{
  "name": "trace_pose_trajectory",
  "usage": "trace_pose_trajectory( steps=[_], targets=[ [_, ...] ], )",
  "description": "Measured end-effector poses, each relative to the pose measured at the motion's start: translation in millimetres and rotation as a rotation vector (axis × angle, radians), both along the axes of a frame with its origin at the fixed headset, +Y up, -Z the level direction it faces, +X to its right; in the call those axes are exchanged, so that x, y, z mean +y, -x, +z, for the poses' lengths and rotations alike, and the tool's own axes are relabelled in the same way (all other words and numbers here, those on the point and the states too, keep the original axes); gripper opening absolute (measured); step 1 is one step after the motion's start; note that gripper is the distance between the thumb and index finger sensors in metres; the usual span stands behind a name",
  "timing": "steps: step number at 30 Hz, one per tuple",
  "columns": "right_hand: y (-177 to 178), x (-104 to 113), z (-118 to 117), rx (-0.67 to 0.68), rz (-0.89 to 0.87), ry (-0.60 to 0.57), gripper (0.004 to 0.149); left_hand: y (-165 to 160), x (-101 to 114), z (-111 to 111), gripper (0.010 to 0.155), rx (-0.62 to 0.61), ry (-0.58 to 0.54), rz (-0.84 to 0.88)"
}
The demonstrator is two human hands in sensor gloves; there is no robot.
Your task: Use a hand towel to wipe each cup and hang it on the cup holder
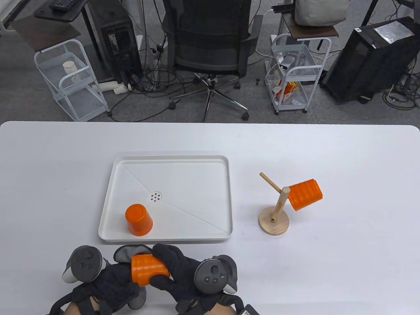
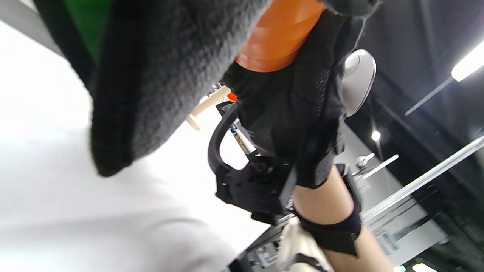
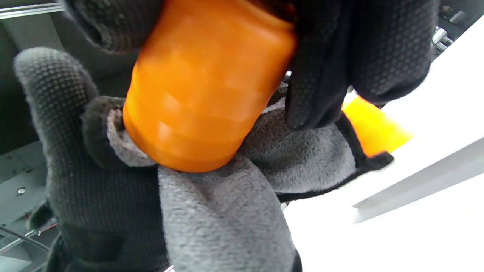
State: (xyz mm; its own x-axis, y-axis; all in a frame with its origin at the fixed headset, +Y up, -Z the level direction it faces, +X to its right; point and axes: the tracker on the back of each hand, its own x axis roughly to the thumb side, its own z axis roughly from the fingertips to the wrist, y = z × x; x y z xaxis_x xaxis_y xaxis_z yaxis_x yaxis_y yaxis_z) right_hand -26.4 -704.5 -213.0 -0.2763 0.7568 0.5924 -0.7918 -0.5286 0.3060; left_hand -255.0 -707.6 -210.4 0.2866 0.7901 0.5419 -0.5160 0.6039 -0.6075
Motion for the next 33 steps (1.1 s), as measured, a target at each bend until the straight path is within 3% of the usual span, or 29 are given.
trace_pose_trajectory(
  steps=[6, 10, 12, 15, 23, 29, 33],
  targets=[
    [-1, -2, -2, 0.007, -0.011, 0.026, 0.075, -4, 9, 8, 0.078, 0.044, -0.167, -0.136],
    [-2, -2, -2, 0.016, -0.023, 0.043, 0.075, -8, 19, 17, 0.075, 0.094, -0.342, -0.274],
    [-2, -1, -2, 0.018, -0.026, 0.039, 0.075, -9, 20, 18, 0.074, 0.108, -0.368, -0.282],
    [-2, -1, -2, 0.005, -0.025, 0.024, 0.075, -8, 15, 15, 0.075, 0.088, -0.280, -0.196],
    [1, -1, 1, -0.025, 0.052, -0.056, 0.075, 0, -8, -6, 0.079, 0.013, 0.133, 0.094],
    [3, 2, 5, -0.034, 0.078, -0.131, 0.076, 3, -19, -16, 0.082, -0.027, 0.326, 0.246],
    [2, 4, 5, -0.044, 0.082, -0.169, 0.076, 5, -23, -19, 0.084, -0.053, 0.374, 0.301]
  ],
)
